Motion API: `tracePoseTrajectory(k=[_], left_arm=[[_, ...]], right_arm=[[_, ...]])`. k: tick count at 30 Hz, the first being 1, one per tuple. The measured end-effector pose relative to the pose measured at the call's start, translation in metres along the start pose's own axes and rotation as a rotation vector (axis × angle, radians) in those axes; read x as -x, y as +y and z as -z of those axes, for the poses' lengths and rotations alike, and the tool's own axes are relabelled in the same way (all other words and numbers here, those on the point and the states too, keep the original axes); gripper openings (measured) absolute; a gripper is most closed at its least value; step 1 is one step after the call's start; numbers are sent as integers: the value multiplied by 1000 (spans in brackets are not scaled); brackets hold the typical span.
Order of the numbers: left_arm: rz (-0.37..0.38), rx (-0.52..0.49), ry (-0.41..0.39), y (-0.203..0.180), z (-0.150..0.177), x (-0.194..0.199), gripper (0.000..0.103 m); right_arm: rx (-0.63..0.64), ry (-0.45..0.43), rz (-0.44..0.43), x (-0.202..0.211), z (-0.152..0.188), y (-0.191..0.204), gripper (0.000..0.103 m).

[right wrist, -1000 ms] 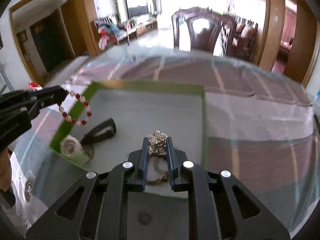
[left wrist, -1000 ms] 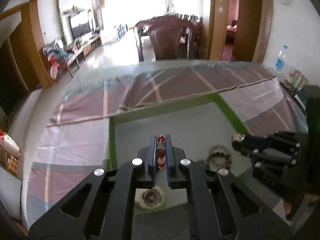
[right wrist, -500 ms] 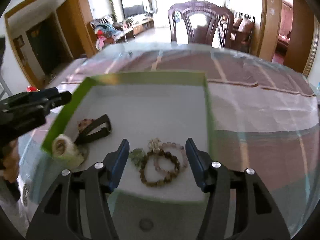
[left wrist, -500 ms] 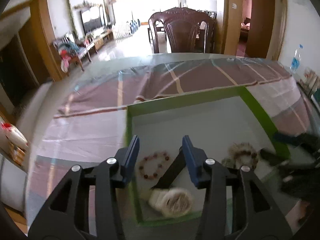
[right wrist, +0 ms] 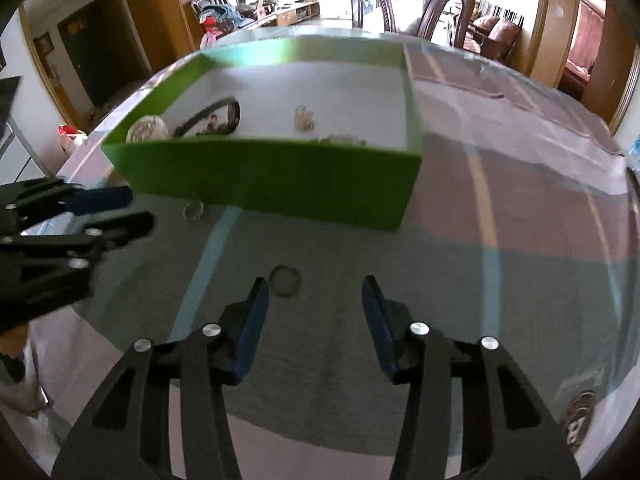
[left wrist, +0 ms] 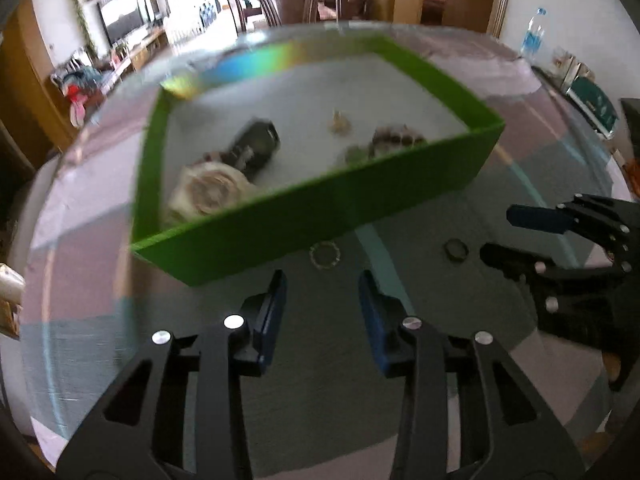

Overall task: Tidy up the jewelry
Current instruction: 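Grasp the silver ring with the left tool while the right tool grasps the black ring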

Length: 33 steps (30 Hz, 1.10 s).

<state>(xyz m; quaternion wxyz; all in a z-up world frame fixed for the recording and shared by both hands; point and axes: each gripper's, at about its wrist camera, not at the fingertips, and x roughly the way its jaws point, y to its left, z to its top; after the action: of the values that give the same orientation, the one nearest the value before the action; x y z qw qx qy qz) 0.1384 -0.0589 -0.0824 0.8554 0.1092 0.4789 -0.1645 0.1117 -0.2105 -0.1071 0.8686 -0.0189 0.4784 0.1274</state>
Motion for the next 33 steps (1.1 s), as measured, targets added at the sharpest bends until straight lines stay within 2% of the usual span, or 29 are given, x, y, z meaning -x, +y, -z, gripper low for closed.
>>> tracePoseTrajectory(k=[7, 16, 17, 19, 20, 22, 27, 33], left_arm=[[1, 65, 48, 0, 1, -32, 39], [-40, 111, 10, 3, -1, -38, 39], [-39, 113, 6, 4, -1, -38, 37], [-42, 116, 2, 6, -3, -39, 33], [-47, 117, -2, 7, -2, -38, 27], [-43, 117, -1, 7, -4, -39, 21], [-57, 118, 16, 7, -5, -38, 21], [-49, 95, 43, 7, 20, -21, 21]], right_arm=[[67, -13, 47, -13, 6, 13, 49], [87, -32, 19, -23, 5, 16, 41], [87, -34, 17, -23, 5, 17, 38], [92, -35, 8, -21, 7, 18, 24], [92, -33, 5, -20, 8, 19, 19], [90, -34, 0, -19, 9, 19, 19], [75, -36, -11, -17, 10, 18, 19], [48, -27, -26, -12, 11, 14, 19]])
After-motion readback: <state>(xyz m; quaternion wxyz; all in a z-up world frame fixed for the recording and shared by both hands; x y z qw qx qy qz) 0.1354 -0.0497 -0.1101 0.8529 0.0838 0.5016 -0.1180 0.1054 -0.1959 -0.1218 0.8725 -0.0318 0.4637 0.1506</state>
